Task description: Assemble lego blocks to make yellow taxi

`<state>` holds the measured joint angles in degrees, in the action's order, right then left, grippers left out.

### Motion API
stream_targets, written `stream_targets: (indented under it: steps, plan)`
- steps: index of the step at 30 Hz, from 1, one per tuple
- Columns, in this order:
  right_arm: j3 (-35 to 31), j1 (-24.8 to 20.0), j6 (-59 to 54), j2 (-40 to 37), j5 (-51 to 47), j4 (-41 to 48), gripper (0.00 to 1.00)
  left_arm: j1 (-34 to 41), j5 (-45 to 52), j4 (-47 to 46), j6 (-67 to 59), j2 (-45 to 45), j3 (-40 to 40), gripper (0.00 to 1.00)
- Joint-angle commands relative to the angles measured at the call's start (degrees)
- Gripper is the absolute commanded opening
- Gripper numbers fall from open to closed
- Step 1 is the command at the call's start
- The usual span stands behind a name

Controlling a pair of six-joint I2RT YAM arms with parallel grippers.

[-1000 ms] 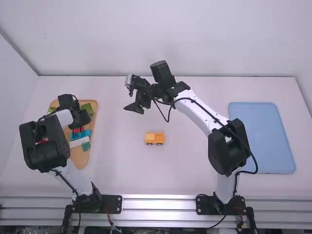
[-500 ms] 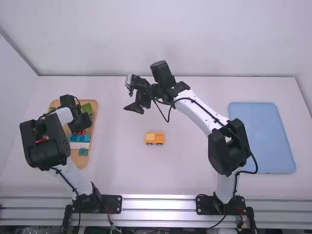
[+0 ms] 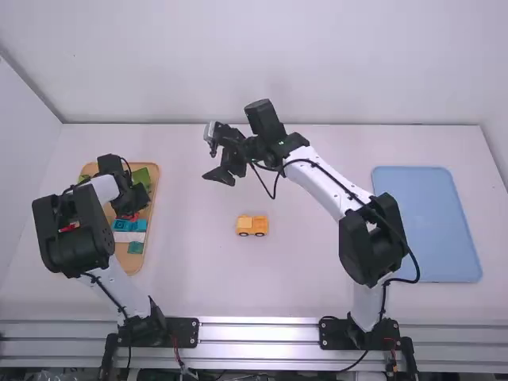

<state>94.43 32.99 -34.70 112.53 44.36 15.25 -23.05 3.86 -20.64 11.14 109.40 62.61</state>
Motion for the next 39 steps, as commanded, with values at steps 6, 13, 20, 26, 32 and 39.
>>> stream_targets:
  steps: [6, 13, 20, 26, 32, 39]
  plan:
    - [1.9, 0.0, 0.2, 0.7, -0.7, 0.2, 0.99, 0.6, -0.2, -2.3, 1.2, 1.1, 1.3, 0.43]
    - [1.9, 0.0, 0.2, 0.7, -0.7, 0.3, 0.99, 0.6, -0.2, -2.5, 1.5, 1.1, 1.3, 0.34]
    - [1.9, 0.0, 0.2, 0.7, -0.7, 0.3, 0.99, 0.4, -0.2, -2.2, 1.5, 1.1, 1.2, 0.17]
    - [1.9, -0.4, 0.3, 0.7, -0.7, 0.5, 0.99, 0.5, -2.8, -1.6, 1.0, 0.1, 1.7, 0.12]
    - [1.9, -1.9, 3.2, 0.7, -0.7, 0.1, 0.98, 0.8, -2.8, -3.1, -1.1, -5.7, 2.6, 0.1]
    - [1.9, -4.9, 8.0, 0.7, -0.2, -0.1, 0.98, 6.4, -2.8, -2.4, -7.3, -19.7, -0.3, 0.09]
